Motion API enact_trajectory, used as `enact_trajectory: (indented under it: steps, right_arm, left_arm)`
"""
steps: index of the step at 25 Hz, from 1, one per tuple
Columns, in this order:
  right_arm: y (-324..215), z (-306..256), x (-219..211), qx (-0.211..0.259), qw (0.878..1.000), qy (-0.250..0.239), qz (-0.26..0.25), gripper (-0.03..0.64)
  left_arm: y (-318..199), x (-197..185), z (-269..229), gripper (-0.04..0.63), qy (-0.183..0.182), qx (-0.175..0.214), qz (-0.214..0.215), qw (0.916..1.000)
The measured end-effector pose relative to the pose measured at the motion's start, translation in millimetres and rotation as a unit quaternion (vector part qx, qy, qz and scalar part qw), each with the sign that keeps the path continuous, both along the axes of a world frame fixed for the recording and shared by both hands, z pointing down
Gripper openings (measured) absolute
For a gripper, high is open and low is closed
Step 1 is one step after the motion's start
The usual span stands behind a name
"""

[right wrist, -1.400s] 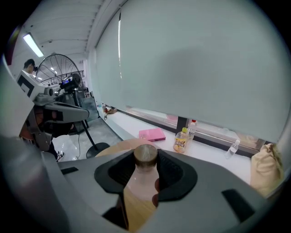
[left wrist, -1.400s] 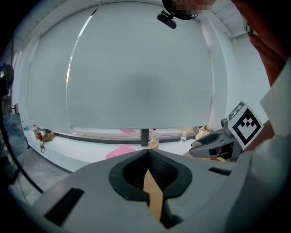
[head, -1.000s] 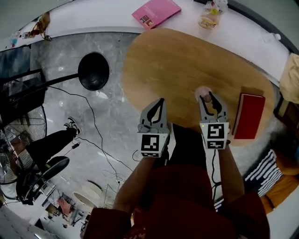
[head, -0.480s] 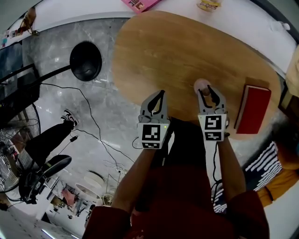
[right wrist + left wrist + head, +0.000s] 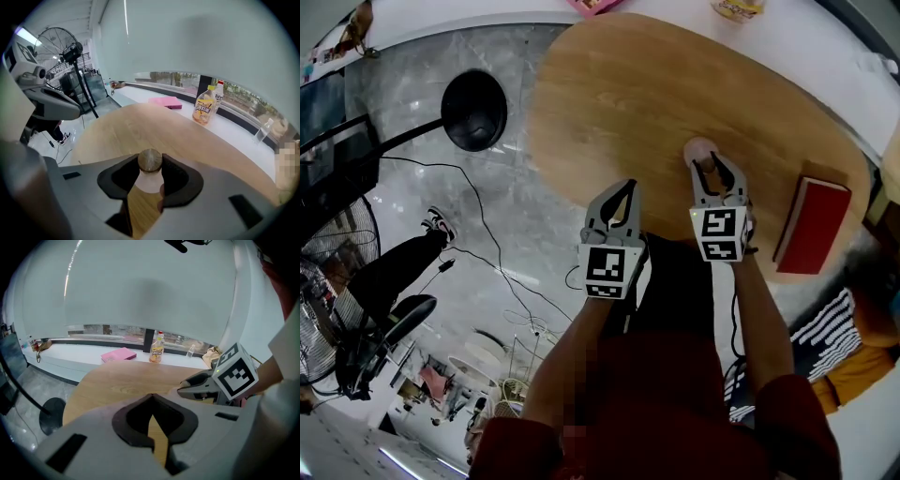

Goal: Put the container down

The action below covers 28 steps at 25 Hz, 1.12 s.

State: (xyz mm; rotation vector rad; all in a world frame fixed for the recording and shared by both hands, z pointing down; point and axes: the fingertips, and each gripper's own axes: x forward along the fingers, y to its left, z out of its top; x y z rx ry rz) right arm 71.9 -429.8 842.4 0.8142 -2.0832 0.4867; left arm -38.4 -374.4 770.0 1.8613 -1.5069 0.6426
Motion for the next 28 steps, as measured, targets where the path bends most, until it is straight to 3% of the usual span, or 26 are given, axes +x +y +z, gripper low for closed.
enact_trajectory:
  steps: [11,16,23,28]
  right_arm:
    - [-7,6,-16,0.018,0.999,0.005,-0.026,0.143]
    - [-6,10,-16,0.007,0.999,0.018,-0.037,0.153]
    - [13,11,-10,-0.023,0.998,0.044,-0.039,0.219]
    - [42,2,-4,-0.031,0.997,0.062,-0.030,0.219]
  left_arm:
    - [17,-15,-4,0.005,0.009,-0.013,-0.047,0.9988]
    - [22,-12,-5,0.005,0.015,-0.018,-0.039,0.9990]
    - [31,-15,-9,0.005,0.017,-0.012,-0.021,0.9996]
    - [45,-25,-18,0.005,0.025,0.003,-0.014,0.9996]
